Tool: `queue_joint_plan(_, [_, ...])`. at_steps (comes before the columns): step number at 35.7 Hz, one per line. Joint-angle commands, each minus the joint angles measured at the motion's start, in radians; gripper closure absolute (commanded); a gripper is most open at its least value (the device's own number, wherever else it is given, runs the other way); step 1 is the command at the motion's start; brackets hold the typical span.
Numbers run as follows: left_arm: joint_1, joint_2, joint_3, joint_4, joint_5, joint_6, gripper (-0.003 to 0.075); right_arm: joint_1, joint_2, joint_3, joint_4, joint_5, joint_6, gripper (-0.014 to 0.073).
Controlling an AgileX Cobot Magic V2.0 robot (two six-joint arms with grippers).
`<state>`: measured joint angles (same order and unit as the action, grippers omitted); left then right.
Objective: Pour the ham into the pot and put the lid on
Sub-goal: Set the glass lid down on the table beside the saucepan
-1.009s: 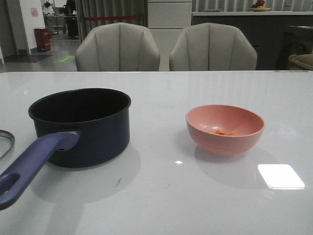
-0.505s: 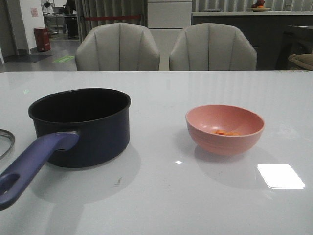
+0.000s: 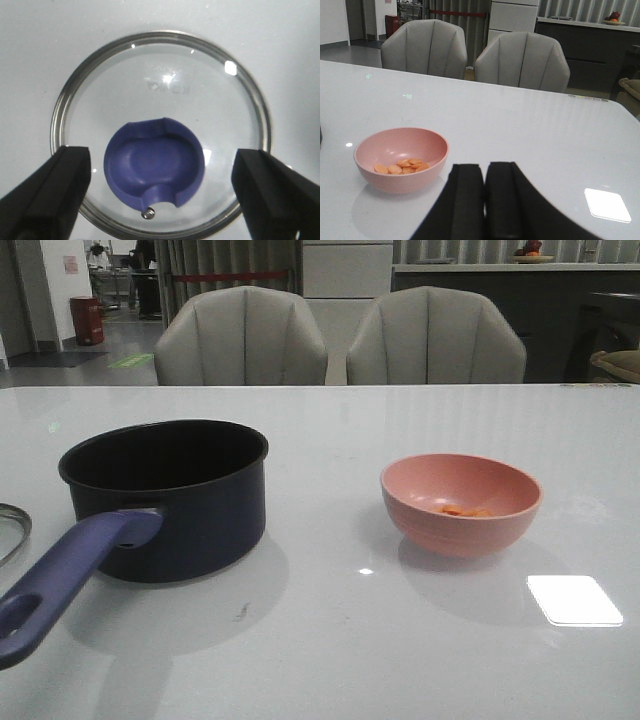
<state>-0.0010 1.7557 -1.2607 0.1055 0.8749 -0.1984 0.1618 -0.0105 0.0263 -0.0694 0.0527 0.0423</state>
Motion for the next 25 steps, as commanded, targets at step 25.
queue_joint_plan(25, [-0.229, -0.848, 0.320, -0.023, -0.308, 0.007, 0.0136, -0.007, -0.020, -0.004, -0.014, -0.082, -0.004, 0.0434])
